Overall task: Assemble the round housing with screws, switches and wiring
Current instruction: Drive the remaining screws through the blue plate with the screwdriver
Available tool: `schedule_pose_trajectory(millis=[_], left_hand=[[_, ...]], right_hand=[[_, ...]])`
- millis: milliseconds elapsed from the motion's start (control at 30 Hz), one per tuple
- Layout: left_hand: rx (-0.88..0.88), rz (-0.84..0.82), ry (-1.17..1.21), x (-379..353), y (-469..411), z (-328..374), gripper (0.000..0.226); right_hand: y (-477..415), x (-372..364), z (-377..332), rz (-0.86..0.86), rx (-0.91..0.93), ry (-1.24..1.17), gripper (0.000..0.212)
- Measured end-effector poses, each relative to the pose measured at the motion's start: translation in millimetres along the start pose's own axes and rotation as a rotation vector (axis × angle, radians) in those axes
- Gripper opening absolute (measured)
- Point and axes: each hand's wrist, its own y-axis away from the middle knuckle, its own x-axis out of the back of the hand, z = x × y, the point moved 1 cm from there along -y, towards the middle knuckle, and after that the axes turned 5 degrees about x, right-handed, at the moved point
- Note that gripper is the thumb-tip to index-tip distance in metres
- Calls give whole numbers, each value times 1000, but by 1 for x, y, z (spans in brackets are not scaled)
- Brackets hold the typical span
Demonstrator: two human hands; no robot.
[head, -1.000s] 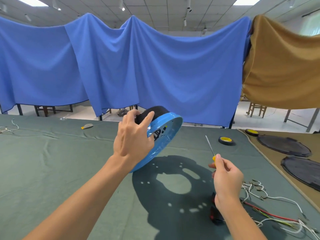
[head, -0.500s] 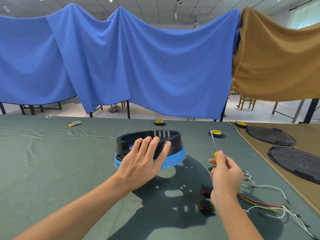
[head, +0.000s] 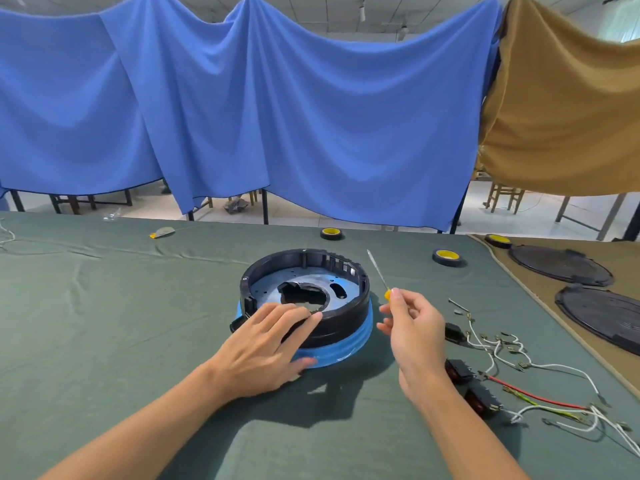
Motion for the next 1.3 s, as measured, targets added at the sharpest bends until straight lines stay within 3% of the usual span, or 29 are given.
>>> schedule_pose_trajectory(millis=[200,300,600,700,800,900,1133,1300], left_hand=[[95,160,2,6,-15,12,17],[231,209,-58,7,-27,25,14],[543,-116,-131,-12,-83,69,13],[576,-154,-170,-23,-91,80,26],[496,-111,-211,-32,-80,80,29],[378,0,-200,-36,-68,70,35],[262,161,-17,-30,-46,42,22],[145,205,-39,-27,-33,27,21]], right_hand=[[3,-19,5,-52,-13,116,13],[-1,-26,3,-10,-36,148,12],[-12,-5,7,-55,-238,35,14],[-23,14,10,-114,-77,509,10],[-22,24,12,-199,142,1042,11],[-13,24,13,-257,271,1249,6],[-14,18,14,-299,349,1322,12],[-17,17,19,-330,320,1270,10]])
